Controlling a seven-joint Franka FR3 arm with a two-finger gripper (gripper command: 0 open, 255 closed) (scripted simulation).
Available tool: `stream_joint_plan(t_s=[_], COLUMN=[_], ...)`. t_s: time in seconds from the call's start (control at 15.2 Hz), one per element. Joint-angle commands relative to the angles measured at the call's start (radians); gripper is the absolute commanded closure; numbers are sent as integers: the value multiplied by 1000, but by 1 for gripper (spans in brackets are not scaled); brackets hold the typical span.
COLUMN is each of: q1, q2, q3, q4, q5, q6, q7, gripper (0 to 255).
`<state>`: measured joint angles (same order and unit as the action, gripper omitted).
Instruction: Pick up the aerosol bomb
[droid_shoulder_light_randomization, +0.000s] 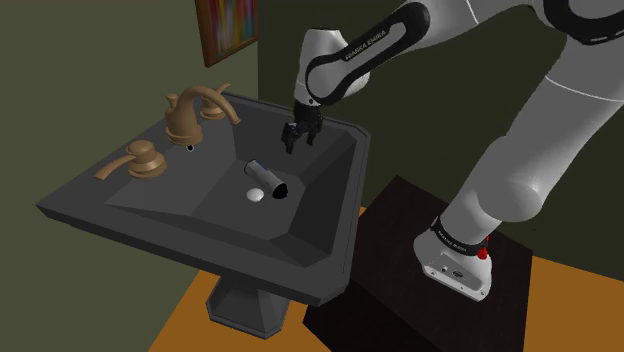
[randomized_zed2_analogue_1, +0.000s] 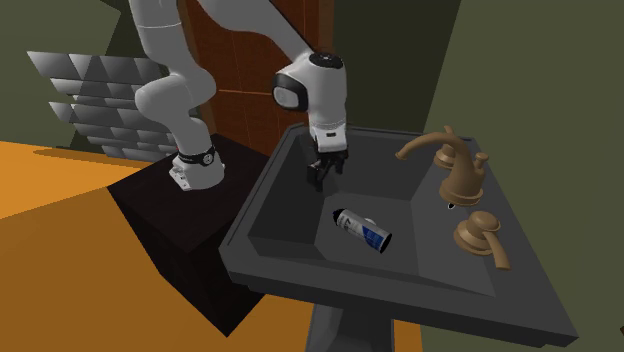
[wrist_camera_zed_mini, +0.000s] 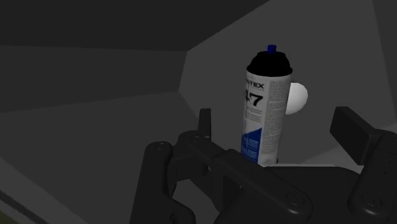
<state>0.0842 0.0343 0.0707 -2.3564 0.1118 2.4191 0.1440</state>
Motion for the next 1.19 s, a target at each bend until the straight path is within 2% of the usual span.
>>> stream_joint_plan(t_s=[0.0,0.4,0.73,1.12], q1=[7,26,43,44], q2=[86,321,511,581], q3=[6,13,13,13], q4=[41,183,331,347], q5=[1,0,-4,-3], q6=[48,149,196,250], q7=[11,33,51,44], gripper=[0,0,0,0])
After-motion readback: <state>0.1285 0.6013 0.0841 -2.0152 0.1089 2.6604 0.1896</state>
